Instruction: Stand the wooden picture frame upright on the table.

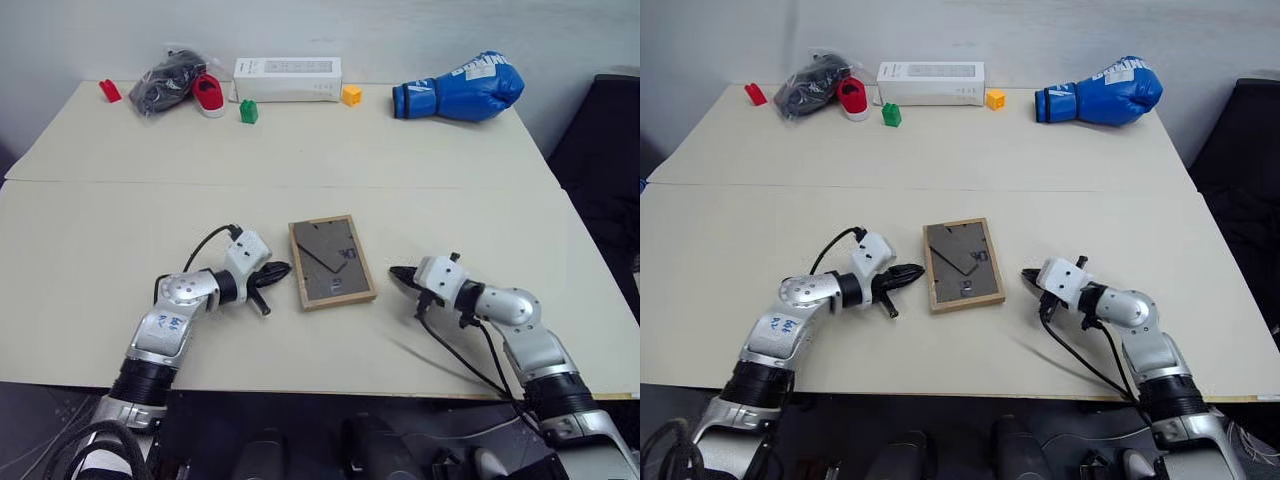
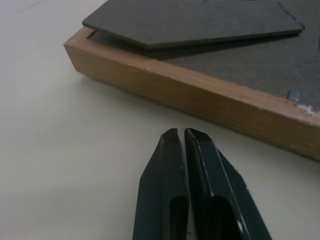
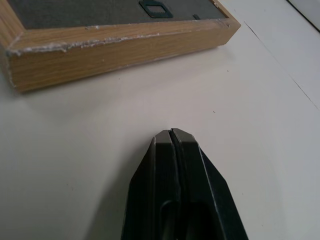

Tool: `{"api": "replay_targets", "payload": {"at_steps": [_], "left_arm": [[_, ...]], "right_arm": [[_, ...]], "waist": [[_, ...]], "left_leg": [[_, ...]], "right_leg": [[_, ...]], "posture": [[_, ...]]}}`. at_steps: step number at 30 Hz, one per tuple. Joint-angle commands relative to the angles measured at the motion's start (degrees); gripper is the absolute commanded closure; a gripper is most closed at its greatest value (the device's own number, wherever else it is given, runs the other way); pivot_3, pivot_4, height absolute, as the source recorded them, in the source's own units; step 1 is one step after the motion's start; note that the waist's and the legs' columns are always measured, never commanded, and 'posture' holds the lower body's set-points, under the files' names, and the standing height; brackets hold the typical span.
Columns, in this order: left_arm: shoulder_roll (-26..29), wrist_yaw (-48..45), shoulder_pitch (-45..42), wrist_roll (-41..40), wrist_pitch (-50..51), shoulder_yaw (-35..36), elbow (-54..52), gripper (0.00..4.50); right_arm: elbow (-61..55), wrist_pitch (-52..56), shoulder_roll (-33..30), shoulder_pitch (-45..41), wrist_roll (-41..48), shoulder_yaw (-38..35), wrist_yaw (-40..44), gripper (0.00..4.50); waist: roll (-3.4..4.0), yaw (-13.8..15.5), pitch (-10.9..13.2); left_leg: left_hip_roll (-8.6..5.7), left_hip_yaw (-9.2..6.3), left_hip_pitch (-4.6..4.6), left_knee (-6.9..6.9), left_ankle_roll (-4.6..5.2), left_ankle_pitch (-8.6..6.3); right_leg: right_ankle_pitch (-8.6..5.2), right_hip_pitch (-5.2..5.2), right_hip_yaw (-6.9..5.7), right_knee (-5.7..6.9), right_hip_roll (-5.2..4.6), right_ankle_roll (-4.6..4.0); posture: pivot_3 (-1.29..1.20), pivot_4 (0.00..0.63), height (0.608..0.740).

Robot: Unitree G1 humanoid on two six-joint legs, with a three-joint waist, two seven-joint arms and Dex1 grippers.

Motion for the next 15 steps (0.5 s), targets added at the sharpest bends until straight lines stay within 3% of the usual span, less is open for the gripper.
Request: {"api": "replay_targets", "payload": {"at_steps": [1, 8, 15], "left_arm": [[-0.14, 0.35, 0.13, 1.45, 0.9, -1.39, -1.46, 4.24], [2.08, -3.96, 5.45, -1.58, 2.38, -0.74, -9.07, 4.24], [5.75, -3.63, 9.26, -1.92, 5.18, 2.37, -12.54, 4.24]], "right_arm": [[-2.93, 0.42, 1.37, -0.55, -0.24, 2.06, 0.5, 4.5], [-14.63, 5.94, 1.64, 5.2, 0.27, 4.75, 1.47, 4.5], [-20.6, 11.39, -0.11, 10.2, 0.36, 2.36, 0.32, 4.5]], "waist": [[0.01, 0.15, 0.0], [0.02, 0.25, -0.01], [0.02, 0.28, -0.01]], "left_leg": [[0.0, -0.01, 0.06, 0.02, -0.02, 0.02], [-0.01, -0.05, 0.09, -0.11, -0.02, 0.01], [-0.02, -0.06, 0.12, -0.12, -0.02, 0.01]], "right_leg": [[0.0, 0.04, 0.0, 0.07, 0.0, 0.0], [0.0, 0.1, 0.0, -0.04, -0.01, 0.0], [0.0, 0.14, 0.0, -0.05, -0.02, 0.0]], "posture": [[0.0, 0.15, 0.74], [0.0, 0.15, 0.74], [0.0, 0.15, 0.74]]}}
